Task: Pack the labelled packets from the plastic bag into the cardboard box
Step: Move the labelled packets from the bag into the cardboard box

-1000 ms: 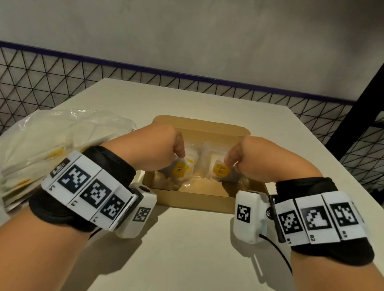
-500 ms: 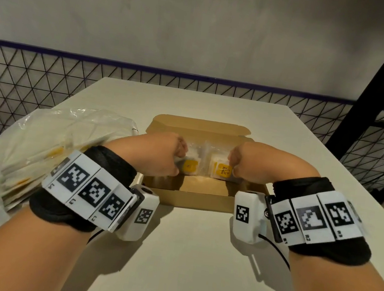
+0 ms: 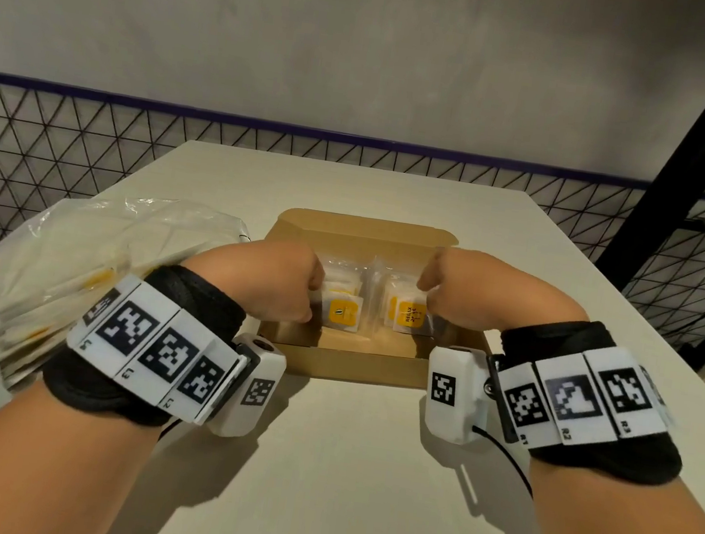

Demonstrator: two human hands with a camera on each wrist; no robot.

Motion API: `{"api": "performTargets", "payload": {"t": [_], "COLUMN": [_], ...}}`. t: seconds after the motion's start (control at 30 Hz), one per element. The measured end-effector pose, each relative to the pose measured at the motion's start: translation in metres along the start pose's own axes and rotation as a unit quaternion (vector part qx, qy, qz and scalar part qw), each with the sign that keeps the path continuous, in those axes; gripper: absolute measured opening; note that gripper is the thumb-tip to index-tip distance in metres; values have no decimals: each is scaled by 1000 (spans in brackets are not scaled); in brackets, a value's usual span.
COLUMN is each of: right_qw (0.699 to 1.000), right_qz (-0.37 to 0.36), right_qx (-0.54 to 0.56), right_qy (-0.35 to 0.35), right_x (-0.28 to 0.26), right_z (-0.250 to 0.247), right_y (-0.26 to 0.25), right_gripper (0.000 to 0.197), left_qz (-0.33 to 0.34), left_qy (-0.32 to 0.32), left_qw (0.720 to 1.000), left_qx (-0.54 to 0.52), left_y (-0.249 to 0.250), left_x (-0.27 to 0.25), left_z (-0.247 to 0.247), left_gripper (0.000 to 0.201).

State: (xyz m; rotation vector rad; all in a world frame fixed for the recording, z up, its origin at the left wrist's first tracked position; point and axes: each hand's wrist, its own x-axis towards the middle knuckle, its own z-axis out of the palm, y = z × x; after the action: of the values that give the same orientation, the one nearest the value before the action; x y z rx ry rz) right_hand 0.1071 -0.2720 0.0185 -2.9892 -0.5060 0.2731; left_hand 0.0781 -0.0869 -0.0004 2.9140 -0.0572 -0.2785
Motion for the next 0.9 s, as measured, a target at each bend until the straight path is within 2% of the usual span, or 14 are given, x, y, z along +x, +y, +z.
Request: {"api": "performTargets", "payload": {"t": [0.13, 0.3, 0.43, 0.5, 0.6, 0.7, 0.9], "right_qw": [999, 996, 994, 994, 993, 992, 990], "right_qz": [-25, -27, -12, -7, -6, -2, 14], "right_qx": [28, 18, 11, 27, 24, 7, 19], "right_qy": [18, -83, -105, -108, -116, -123, -141], "right_x": [-1, -2, -1, 1, 2, 0, 0], "right_z": [-2, 6, 7, 9, 10, 11, 14], "right_y": [-4, -8, -6, -5, -6, -6, -8], "right_gripper": [34, 35, 37, 40, 44, 45, 47], "left_qz": [-7, -11, -8, 6, 18, 39, 54], "left_qy": [17, 13, 5, 18, 36, -14, -109], "left_qw": [1000, 1000, 1000, 1000, 999, 999, 989], "left_qx": [-17, -12, 8, 19, 6, 13, 84], "left_y": [3, 4, 2, 2, 4, 7, 12], "left_x": [-2, -2, -2, -3, -4, -5, -5], "left_z": [-3, 0, 0, -1, -2, 0, 2], "left_gripper": [50, 56, 63, 61, 43, 29, 42]}}
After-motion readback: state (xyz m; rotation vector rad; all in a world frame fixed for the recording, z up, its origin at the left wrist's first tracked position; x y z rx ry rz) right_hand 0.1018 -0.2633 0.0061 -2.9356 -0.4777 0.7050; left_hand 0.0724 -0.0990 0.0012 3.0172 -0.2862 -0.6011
